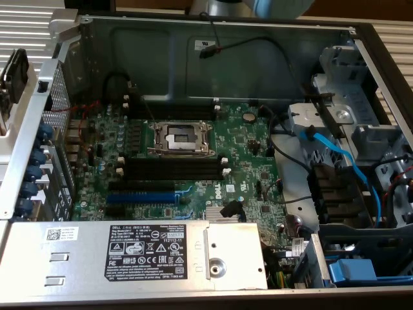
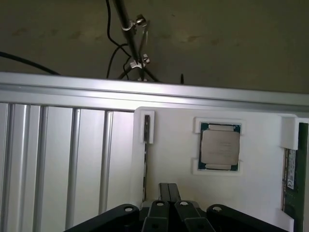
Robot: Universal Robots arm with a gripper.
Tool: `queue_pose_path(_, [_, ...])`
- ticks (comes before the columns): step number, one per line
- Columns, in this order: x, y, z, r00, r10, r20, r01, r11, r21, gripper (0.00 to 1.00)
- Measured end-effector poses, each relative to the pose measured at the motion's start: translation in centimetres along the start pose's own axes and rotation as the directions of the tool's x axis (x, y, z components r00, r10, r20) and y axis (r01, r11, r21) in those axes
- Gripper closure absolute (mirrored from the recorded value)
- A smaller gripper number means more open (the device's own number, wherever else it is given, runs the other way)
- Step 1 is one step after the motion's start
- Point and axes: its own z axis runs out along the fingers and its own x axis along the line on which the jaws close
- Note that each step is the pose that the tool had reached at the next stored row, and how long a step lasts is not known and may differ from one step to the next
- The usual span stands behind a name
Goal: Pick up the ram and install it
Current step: 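Pick up the ram and move it above insertion slot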
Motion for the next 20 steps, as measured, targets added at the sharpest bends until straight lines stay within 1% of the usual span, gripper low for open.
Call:
queue_pose_path(6, [0.8,0.16,1.1,1.0,0.0,0.0007,0.0,1.0,0.0002,0.9])
queue_pose_path(7, [0.9,0.17,1.24,1.0,0.0,0.0024,0.0,1.0,0.0003,0.9])
queue_pose_path(9, [1.2,0.19,1.3,1.0,0.0,0.008,0.0,1.0,0.0003,0.9])
queue_pose_path(11, [1.5,0.2,1.35,0.9999,0.0,0.0169,0.0,1.0,0.001,0.9])
queue_pose_path(12, [1.8,0.17,1.4,0.9997,0.0,0.0224,0.0,1.0,0.0012,0.9])
queue_pose_path(17, [1.9,-0.2,1.48,0.9997,0.0,0.024,0.0,1.0,-0.0025,0.9])
queue_pose_path(20, [2.3,-0.2,1.53,0.9996,0.0,0.0297,0.0,1.0,-0.0028,0.9])
